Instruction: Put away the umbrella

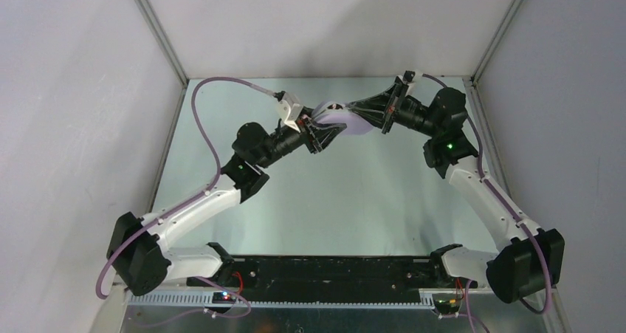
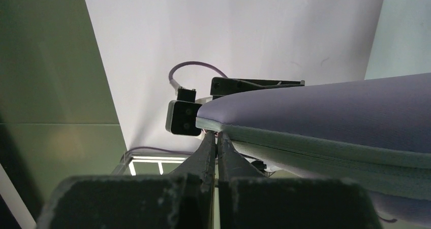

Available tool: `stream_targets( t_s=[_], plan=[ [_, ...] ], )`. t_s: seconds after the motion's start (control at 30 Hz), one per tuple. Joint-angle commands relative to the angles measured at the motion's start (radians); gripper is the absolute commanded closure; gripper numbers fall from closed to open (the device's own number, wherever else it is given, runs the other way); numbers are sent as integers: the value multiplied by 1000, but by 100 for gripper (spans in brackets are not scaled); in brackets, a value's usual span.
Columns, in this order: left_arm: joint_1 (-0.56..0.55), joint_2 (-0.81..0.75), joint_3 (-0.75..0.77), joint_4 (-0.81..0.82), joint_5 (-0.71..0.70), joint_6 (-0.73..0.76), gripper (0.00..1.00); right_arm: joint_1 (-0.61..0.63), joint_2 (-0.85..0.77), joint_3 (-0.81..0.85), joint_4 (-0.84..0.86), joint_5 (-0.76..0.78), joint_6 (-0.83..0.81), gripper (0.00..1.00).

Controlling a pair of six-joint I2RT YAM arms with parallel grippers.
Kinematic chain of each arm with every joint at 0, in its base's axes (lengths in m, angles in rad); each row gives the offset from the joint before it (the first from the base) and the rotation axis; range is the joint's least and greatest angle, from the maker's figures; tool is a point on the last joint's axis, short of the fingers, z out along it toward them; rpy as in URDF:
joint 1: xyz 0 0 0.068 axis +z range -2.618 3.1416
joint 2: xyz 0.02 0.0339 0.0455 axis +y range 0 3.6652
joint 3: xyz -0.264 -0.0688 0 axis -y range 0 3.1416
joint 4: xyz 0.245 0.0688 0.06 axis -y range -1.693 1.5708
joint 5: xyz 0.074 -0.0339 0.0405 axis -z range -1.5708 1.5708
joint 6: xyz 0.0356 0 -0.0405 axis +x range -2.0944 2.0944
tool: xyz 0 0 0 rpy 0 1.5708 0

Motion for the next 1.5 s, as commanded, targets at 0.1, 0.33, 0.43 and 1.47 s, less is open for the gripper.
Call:
stream_targets(
  t_s=[0.1, 0.33, 0.43, 1.47],
  plan=[
    [-5, 35, 51, -450, 88, 206, 100, 32, 23, 149, 107, -83, -39, 100],
    [-5, 93, 89, -608, 94, 228, 100, 55, 63, 185, 152, -105, -32, 100],
    [-6, 137, 150, -689, 92, 235, 100, 68, 77, 224, 112, -117, -75, 100],
    [20, 375, 331, -1088, 133, 323, 99, 125, 110, 295, -400, -79, -508, 100]
  ],
)
